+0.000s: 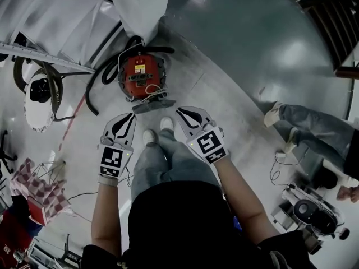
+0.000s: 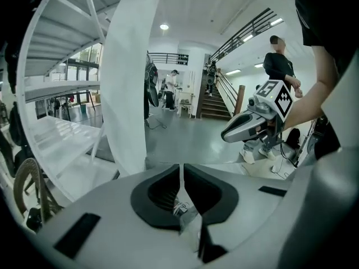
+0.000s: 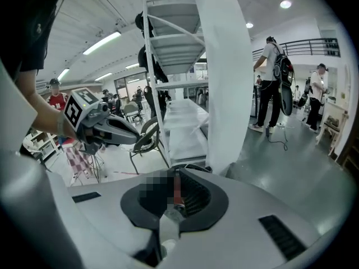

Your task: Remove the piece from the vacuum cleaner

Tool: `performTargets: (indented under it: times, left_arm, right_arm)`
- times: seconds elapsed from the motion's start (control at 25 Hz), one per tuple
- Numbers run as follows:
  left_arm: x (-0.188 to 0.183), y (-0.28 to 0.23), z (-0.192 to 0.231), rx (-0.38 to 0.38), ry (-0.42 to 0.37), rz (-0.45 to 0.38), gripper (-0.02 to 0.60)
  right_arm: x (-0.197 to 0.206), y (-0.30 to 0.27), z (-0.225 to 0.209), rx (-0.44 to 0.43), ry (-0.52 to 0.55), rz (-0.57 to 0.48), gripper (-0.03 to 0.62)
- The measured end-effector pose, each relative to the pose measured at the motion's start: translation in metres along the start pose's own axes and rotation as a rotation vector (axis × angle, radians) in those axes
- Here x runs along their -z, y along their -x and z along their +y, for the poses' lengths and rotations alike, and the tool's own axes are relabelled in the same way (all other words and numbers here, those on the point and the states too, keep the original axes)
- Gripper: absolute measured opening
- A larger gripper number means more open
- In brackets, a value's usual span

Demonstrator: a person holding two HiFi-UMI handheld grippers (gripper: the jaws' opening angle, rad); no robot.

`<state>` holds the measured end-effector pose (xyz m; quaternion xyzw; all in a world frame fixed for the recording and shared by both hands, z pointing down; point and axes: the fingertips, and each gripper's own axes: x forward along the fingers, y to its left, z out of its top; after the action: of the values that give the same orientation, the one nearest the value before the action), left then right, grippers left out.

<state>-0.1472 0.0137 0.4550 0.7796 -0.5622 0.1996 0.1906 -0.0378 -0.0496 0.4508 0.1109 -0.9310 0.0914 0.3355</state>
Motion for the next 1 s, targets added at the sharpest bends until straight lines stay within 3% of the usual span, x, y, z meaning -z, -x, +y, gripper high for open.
performTargets:
  times: [0.24,0.52,1.0]
  left_arm:
    - [0.043,-0.039,-0.001,0.031,0.028,0.054,0.021]
    - [0.119,-0.096,0.0,0.057,0.092,0.113,0.021]
    - [0.228,-0.188,0.005,0.124,0.09,0.216,0.021]
  right_arm:
    - [0.043,-0.042,-0.014,-0.043,0.016,0.072,0.035]
    - [0.108,-0.103,-0.027,-0.086,0.055,0.168,0.055]
    - [0.208,-0.213,-0.037,-0.169,0.079,0.275,0.067]
